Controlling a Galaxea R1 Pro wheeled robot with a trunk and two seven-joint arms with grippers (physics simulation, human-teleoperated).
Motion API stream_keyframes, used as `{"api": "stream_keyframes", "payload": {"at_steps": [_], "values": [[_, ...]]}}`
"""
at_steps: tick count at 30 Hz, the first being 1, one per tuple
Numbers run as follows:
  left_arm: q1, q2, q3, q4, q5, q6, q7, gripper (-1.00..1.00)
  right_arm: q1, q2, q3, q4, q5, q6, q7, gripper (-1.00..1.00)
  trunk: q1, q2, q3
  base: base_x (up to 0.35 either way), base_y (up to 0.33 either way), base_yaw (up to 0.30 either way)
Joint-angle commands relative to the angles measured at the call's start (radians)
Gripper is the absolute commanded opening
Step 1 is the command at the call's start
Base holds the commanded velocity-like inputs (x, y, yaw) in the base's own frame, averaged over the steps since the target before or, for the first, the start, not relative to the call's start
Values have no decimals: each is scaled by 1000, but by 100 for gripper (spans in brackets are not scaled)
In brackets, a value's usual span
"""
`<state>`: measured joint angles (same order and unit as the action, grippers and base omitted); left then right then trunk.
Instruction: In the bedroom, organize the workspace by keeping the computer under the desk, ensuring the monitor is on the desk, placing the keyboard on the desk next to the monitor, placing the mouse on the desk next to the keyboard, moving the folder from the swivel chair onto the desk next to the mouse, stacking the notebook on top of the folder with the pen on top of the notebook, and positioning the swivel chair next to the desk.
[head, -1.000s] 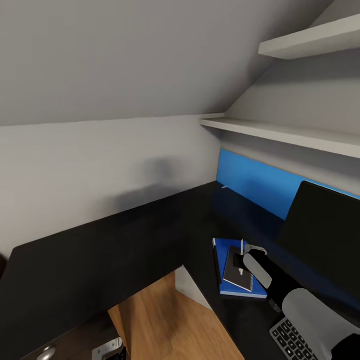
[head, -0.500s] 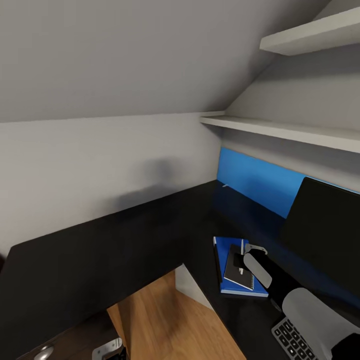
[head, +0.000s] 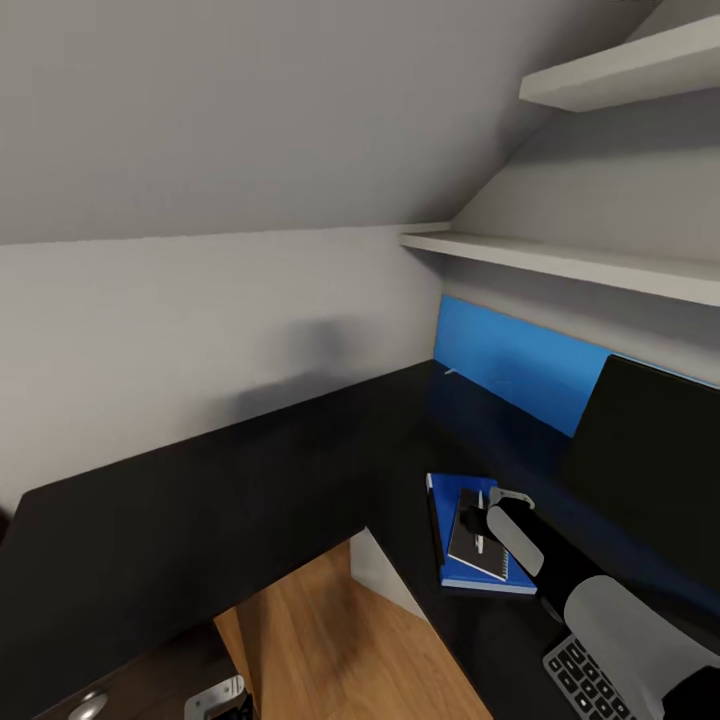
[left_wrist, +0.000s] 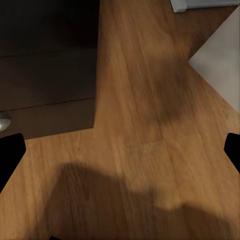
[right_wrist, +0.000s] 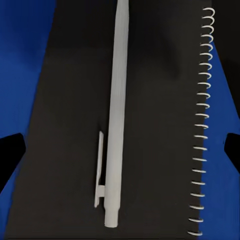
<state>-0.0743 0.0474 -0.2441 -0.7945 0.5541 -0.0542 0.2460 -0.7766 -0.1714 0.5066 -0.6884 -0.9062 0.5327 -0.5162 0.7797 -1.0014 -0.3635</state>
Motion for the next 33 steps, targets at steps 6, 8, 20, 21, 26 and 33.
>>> {"api": "stream_keyframes", "payload": {"at_steps": [6, 8, 20, 21, 26, 33], "values": [[-1, 2, -10, 0, 10, -6, 4, 100, -1, -1, 7, -7, -8, -1, -11, 100, -23, 41, 18, 0, 0, 0], [-1, 2, -11, 1, 9, -6, 4, 100, -1, -1, 6, -36, -8, -5, -13, 100, -31, 55, 24, 0, 0, 0], [-1, 2, -12, 3, 8, -6, 4, 100, 5, 7, 62, -285, -11, -8, -182, 100, -77, 139, 62, 0, 0, 0], [-1, 2, -12, 3, 8, -6, 4, 100, 6, 21, 97, -315, -12, -8, -198, 100, -81, 146, 65, 0, 0, 0], [-1, 2, -12, 3, 7, -6, 5, 100, 8, 56, 137, -330, -13, -8, -208, 100, -100, 181, 80, 0, 0, 0], [-1, 4, -3, 3, 8, -6, 7, 100, 8, 133, 164, -335, -15, -8, -259, 100, -100, 181, 80, 0, 0, 0]]}}
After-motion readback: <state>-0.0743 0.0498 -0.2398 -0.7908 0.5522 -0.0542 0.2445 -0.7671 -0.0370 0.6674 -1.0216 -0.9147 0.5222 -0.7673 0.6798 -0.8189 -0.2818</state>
